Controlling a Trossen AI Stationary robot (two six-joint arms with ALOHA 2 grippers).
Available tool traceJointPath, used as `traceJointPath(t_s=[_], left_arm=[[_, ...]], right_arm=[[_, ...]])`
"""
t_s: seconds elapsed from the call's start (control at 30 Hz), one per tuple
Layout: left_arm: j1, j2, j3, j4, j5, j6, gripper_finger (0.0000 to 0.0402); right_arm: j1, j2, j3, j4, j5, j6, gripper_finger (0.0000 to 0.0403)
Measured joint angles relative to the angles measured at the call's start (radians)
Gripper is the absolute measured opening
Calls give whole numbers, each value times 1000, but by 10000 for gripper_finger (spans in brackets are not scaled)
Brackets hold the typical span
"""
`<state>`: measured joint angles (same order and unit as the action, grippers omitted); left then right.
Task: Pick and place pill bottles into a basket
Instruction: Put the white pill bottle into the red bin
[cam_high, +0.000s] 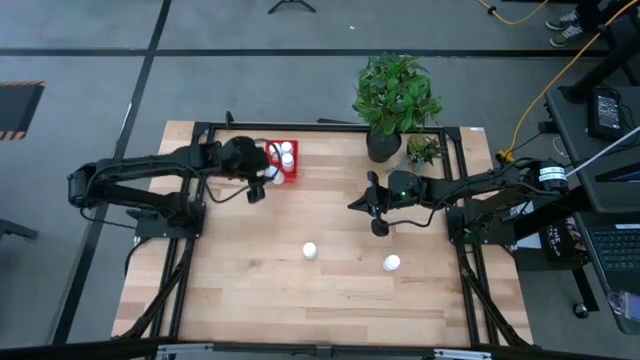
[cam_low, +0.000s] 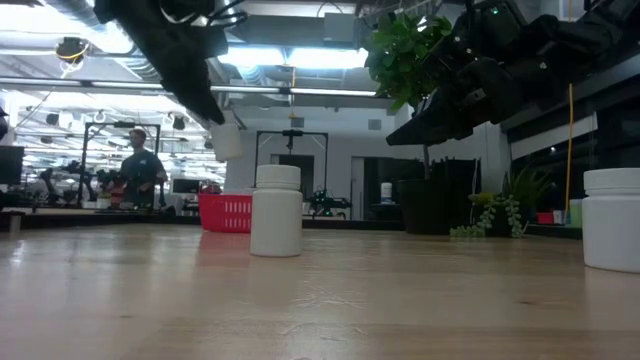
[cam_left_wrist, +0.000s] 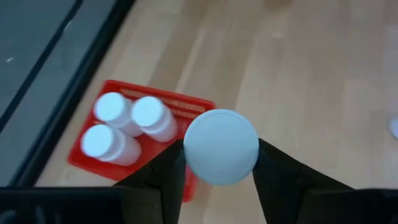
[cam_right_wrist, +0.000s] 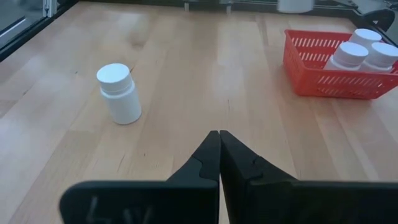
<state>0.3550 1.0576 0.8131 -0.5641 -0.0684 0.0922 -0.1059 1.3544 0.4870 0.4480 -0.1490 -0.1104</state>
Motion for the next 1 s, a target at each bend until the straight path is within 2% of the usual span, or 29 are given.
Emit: traceJointPath(t_s=[0.3, 0.77, 1.0], left_arm=[[111, 30, 0, 22, 16, 50, 154], [230, 219, 0, 90, -9, 158, 154], [274, 268, 0, 126, 44, 175, 154]], right_arm=[[0, 0, 0, -5, 0, 0, 4], [0, 0, 0, -4, 0, 0, 4], [0, 0, 0, -4, 0, 0, 4]])
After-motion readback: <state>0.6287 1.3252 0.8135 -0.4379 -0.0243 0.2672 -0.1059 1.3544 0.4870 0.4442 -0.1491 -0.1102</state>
